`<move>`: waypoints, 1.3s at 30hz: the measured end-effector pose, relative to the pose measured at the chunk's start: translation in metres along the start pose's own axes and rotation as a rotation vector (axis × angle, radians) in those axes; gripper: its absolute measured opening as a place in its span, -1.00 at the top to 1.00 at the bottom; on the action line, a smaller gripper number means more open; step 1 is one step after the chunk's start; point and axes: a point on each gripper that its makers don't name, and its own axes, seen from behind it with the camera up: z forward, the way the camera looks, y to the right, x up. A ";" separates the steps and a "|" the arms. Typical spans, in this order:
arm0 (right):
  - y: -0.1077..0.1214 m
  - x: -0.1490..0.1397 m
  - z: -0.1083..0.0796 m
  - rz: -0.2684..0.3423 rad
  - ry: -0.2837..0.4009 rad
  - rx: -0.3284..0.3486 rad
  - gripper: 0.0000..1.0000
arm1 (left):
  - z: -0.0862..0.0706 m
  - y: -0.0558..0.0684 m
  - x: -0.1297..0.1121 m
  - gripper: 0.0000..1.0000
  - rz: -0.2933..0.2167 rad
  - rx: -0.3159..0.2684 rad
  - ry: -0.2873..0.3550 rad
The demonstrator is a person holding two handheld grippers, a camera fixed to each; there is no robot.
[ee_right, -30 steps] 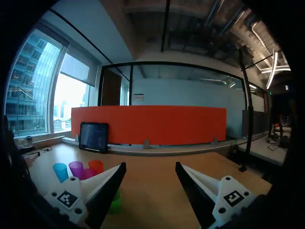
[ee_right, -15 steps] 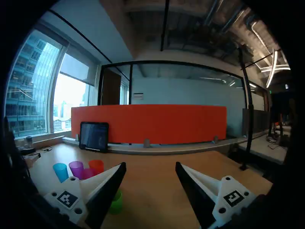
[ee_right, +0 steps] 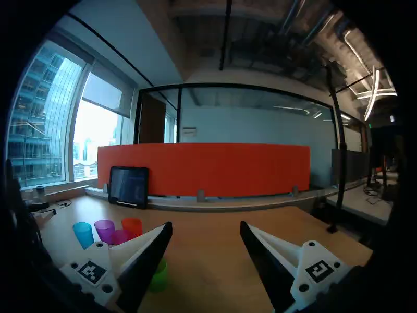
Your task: Pour water
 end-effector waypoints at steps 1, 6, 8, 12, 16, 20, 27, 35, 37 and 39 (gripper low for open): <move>0.001 0.000 0.000 0.000 0.001 -0.001 -1.00 | 0.000 0.000 0.000 -0.92 0.000 0.000 0.000; 0.004 0.000 -0.002 -0.003 0.007 -0.002 -1.00 | 0.000 0.000 -0.001 -0.92 0.001 -0.001 -0.001; 0.005 0.001 -0.002 -0.005 0.011 -0.001 -1.00 | 0.000 0.000 -0.001 -0.92 0.001 0.000 -0.001; 0.006 0.002 -0.001 -0.017 0.026 0.005 -1.00 | 0.001 0.000 -0.001 -0.92 0.001 0.000 -0.001; 0.003 0.001 -0.001 -0.034 0.036 0.020 -1.00 | 0.000 0.000 -0.001 -0.92 0.001 0.000 -0.001; 0.003 0.002 0.001 -0.052 0.058 0.028 -1.00 | 0.000 0.000 -0.001 -0.92 0.001 0.000 -0.001; 0.000 0.003 0.007 -0.059 0.106 0.028 -1.00 | 0.000 -0.001 -0.001 -0.92 0.001 0.000 -0.001; 0.006 -0.023 0.014 -0.022 0.084 0.016 -0.99 | 0.000 -0.001 -0.001 -0.92 0.001 0.000 -0.001; 0.009 -0.030 0.015 -0.012 0.077 0.011 -0.99 | 0.000 -0.001 -0.001 -0.91 0.001 0.000 -0.001; 0.012 -0.037 0.016 -0.004 0.070 0.006 -0.99 | 0.000 -0.001 -0.001 -0.91 0.001 0.000 -0.001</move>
